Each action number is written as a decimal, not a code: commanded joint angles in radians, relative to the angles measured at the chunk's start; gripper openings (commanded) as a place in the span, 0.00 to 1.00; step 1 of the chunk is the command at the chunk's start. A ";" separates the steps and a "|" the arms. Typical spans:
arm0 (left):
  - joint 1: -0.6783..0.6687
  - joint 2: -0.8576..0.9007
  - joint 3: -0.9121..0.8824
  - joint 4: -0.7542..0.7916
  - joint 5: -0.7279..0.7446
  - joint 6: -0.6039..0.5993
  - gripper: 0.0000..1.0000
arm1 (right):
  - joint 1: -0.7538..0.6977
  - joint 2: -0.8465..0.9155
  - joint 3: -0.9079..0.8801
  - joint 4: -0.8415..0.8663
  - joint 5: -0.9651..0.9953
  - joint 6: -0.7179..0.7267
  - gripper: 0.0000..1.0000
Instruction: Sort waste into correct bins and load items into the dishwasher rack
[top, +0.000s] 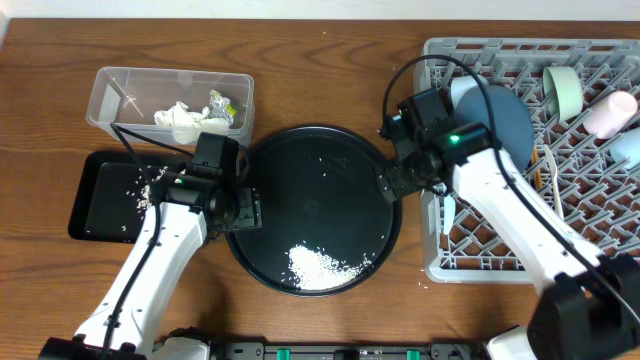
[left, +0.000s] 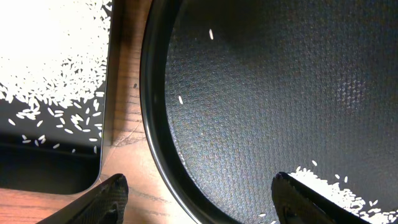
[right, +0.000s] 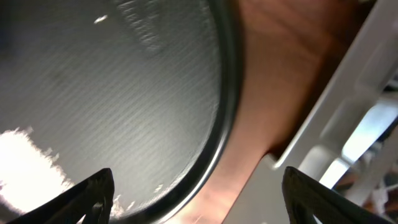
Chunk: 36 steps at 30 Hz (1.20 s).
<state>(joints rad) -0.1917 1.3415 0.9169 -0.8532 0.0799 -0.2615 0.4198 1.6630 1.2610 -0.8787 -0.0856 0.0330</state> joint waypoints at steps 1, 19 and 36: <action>0.001 0.000 0.020 -0.003 0.006 -0.006 0.76 | 0.013 0.063 0.014 0.042 0.082 0.041 0.81; 0.001 0.000 0.020 -0.003 0.006 -0.006 0.76 | 0.013 0.285 0.014 0.137 0.127 0.041 0.74; 0.001 0.000 0.020 -0.003 0.006 -0.006 0.76 | 0.013 0.306 0.014 0.137 0.024 0.041 0.25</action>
<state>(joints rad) -0.1917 1.3415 0.9169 -0.8536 0.0799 -0.2619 0.4339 1.9575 1.2625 -0.7422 -0.0303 0.0700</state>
